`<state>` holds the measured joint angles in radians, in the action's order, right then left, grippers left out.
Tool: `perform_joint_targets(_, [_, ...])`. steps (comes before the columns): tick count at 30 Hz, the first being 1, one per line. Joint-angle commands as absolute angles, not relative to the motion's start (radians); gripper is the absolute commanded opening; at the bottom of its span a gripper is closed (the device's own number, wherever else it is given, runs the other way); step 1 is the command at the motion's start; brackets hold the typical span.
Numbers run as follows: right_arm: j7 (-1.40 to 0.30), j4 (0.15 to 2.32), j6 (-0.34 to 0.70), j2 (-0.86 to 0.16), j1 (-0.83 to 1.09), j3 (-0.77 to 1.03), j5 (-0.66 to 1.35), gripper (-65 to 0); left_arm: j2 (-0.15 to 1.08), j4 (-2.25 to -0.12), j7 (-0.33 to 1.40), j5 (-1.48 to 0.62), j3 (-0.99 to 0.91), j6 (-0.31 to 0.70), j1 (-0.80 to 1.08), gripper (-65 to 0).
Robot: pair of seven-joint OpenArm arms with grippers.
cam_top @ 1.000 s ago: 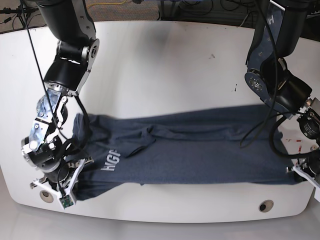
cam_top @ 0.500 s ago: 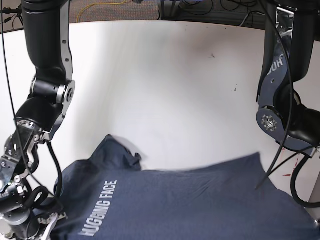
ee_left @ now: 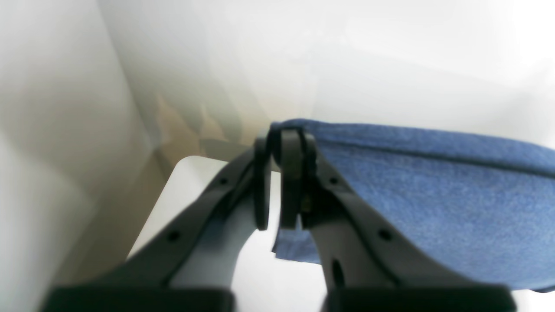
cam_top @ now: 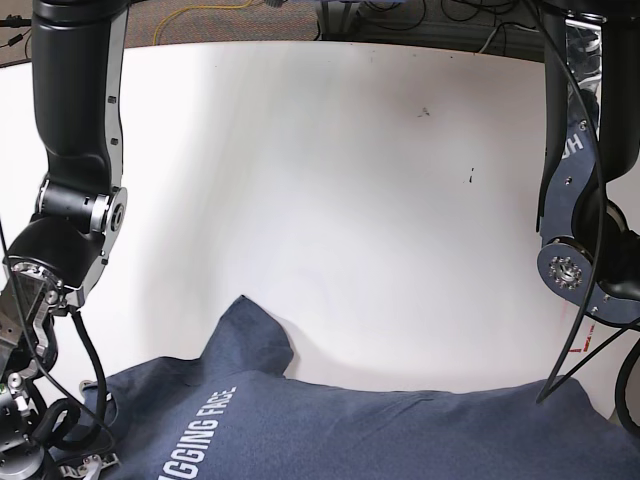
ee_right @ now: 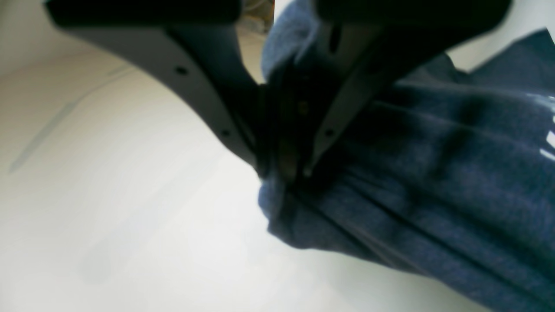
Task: Fold the T-shirt properly
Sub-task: 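Lift the navy shirt high with both grippers, shaking it out, then lower the shirt onto the table and open the left gripper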
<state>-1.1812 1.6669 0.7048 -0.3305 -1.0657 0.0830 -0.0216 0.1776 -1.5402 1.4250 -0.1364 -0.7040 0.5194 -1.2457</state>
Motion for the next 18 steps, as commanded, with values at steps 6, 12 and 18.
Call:
perform_joint_targets(6, [-1.181,1.779,0.698,-0.346,-0.943,0.136,-0.065,-65.0,0.185,-1.561,1.396,-0.186,-0.705,0.519,-1.115,-63.1])
perform_joint_targets(12, [-1.182,1.879,0.698,-0.346,-0.783,0.145,-0.071,-65.0,0.185,-1.639,1.396,-0.252,-0.707,0.519,-0.952,-63.2])
perform_joint_targets(18, [-1.187,1.968,0.698,-0.317,-0.584,0.156,-0.073,-65.0,0.185,-1.713,1.396,-0.315,-0.707,0.519,-0.774,-63.2])
